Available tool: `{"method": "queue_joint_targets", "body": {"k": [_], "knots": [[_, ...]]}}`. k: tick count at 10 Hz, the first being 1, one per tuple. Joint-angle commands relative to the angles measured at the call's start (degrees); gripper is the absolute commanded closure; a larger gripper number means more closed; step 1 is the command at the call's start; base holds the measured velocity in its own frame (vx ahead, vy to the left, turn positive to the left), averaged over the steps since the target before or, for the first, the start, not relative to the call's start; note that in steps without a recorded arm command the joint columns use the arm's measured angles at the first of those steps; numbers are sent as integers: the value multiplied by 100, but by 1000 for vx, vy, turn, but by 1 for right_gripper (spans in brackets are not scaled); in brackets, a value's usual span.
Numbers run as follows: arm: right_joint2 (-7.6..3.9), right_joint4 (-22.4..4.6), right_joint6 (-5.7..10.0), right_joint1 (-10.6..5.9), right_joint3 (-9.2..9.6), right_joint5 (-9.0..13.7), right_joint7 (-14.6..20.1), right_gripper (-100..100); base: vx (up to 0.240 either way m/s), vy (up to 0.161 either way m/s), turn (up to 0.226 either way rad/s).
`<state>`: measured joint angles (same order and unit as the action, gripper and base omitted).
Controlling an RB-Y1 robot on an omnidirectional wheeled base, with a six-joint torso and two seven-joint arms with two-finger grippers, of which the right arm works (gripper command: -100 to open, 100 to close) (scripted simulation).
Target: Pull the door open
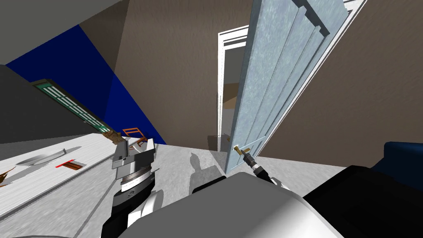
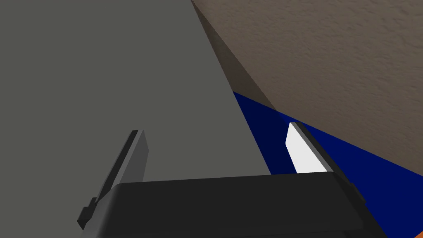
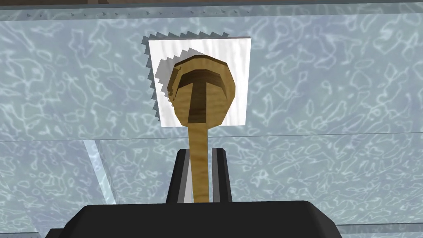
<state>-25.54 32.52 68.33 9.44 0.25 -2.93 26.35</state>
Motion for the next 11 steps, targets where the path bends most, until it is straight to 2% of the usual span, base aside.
{"method": "queue_joint_targets", "body": {"k": [1,3,6,7,8,9,10,11], "knots": [[98,-124,-1,-194,15,-211,33,100,-131,-15,-42],[149,-218,-36,-382,-11,-399,70,100,-155,-35,-21],[200,-313,-71,-576,-38,-591,110,100,-122,-38,-17],[234,-375,-92,-705,-56,-719,136,100,-126,-40,-26],[234,-375,-92,-705,-56,-719,136,100,-94,-28,0],[266,-435,-111,-831,-74,-843,162,100,-101,-46,-27],[266,-435,-111,-831,-74,-843,162,100,-90,-47,-7],[296,-492,-129,-951,-91,-961,188,100,-84,-52,-21]]}}
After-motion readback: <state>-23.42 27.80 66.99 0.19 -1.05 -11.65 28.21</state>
